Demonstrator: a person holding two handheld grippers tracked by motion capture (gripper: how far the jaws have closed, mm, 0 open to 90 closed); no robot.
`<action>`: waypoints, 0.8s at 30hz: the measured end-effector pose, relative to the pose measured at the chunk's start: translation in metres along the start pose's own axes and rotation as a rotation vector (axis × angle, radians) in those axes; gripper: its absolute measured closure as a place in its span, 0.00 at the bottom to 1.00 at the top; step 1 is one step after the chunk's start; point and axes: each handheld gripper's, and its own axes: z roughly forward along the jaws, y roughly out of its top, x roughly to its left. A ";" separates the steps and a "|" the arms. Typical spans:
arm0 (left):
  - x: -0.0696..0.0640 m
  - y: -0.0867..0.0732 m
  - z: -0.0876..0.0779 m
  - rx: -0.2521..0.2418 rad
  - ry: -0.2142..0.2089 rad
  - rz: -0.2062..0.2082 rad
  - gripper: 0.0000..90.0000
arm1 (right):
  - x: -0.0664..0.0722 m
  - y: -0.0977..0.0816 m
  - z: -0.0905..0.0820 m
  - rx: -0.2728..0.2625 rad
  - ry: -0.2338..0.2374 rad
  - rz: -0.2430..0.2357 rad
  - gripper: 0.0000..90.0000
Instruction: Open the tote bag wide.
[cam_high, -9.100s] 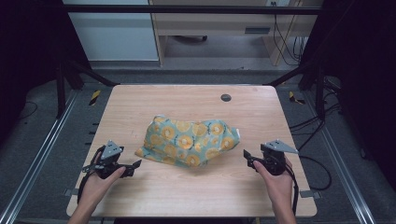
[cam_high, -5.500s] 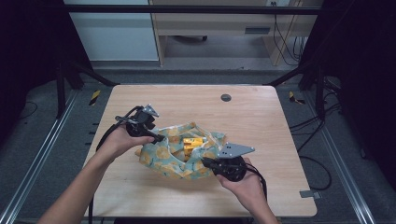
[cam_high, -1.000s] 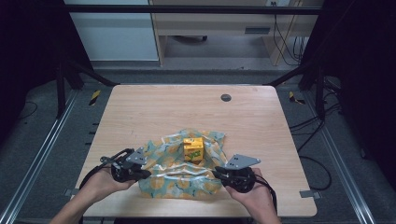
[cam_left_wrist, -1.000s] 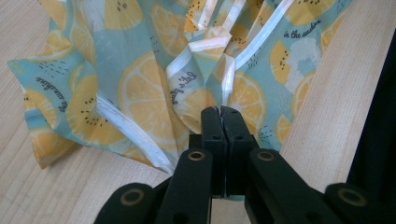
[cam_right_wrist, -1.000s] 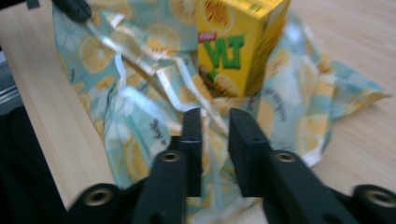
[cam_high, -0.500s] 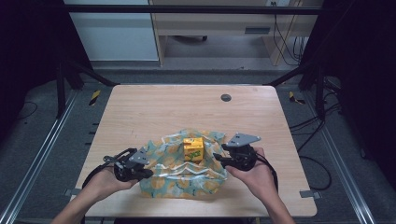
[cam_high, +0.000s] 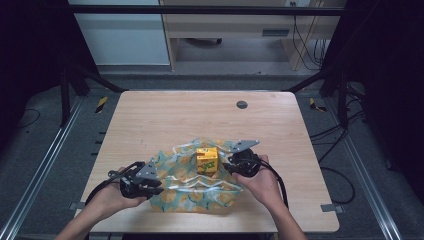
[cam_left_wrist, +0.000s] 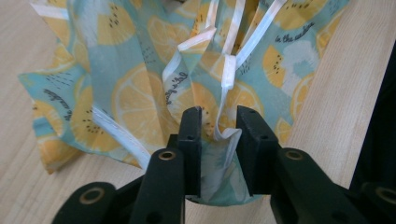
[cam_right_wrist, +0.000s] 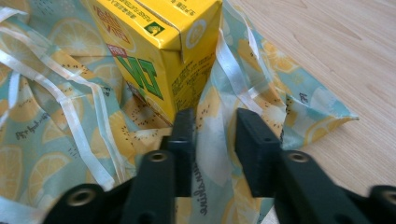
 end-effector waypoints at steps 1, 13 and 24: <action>-0.001 0.001 -0.002 -0.012 0.012 -0.001 0.77 | 0.000 0.000 0.000 -0.004 0.004 -0.004 0.81; 0.001 0.007 0.010 0.029 0.091 0.031 0.60 | -0.009 0.002 0.004 -0.019 0.002 -0.004 0.98; 0.004 0.011 0.028 0.029 0.078 0.034 0.99 | -0.046 0.004 0.023 -0.031 -0.050 0.095 1.00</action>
